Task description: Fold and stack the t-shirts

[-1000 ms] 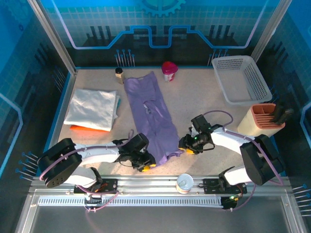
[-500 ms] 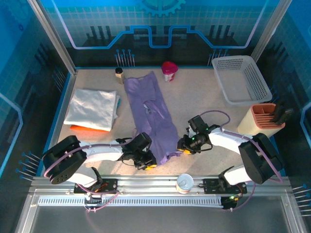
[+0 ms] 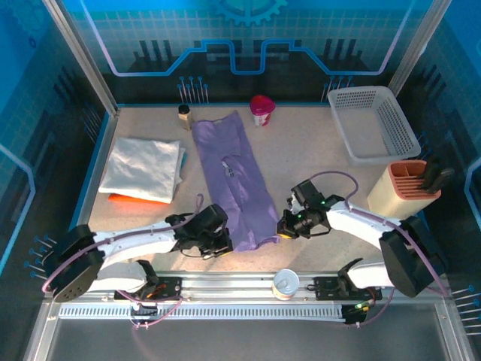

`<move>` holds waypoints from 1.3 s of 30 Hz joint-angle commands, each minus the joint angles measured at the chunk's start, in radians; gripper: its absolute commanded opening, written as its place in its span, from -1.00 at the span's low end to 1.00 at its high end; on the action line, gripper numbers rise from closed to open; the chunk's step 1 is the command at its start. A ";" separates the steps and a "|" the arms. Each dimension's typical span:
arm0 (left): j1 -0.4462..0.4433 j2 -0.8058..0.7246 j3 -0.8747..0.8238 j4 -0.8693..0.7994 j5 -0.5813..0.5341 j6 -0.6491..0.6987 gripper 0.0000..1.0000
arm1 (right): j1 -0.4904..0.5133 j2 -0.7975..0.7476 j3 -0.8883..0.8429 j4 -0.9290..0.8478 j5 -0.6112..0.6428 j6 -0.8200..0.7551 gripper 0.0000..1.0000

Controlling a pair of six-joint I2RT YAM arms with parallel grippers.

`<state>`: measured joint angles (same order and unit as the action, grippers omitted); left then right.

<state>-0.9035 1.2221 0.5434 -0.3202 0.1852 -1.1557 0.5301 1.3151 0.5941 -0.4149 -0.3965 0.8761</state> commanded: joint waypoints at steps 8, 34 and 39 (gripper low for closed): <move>0.008 -0.164 -0.003 -0.158 -0.026 -0.009 -0.93 | 0.057 -0.120 -0.030 -0.074 0.086 0.119 -1.00; 0.408 0.118 0.435 -0.253 -0.032 0.411 -0.92 | -0.062 0.371 0.685 -0.149 0.034 -0.085 -1.00; 0.472 0.224 0.517 -0.244 -0.022 0.476 -0.93 | -0.099 0.509 0.833 -0.162 -0.010 -0.116 -1.00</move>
<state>-0.4599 1.4055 1.0142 -0.5426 0.1680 -0.7658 0.4568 1.7615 1.3548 -0.5442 -0.3656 0.8001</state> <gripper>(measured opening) 0.061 0.046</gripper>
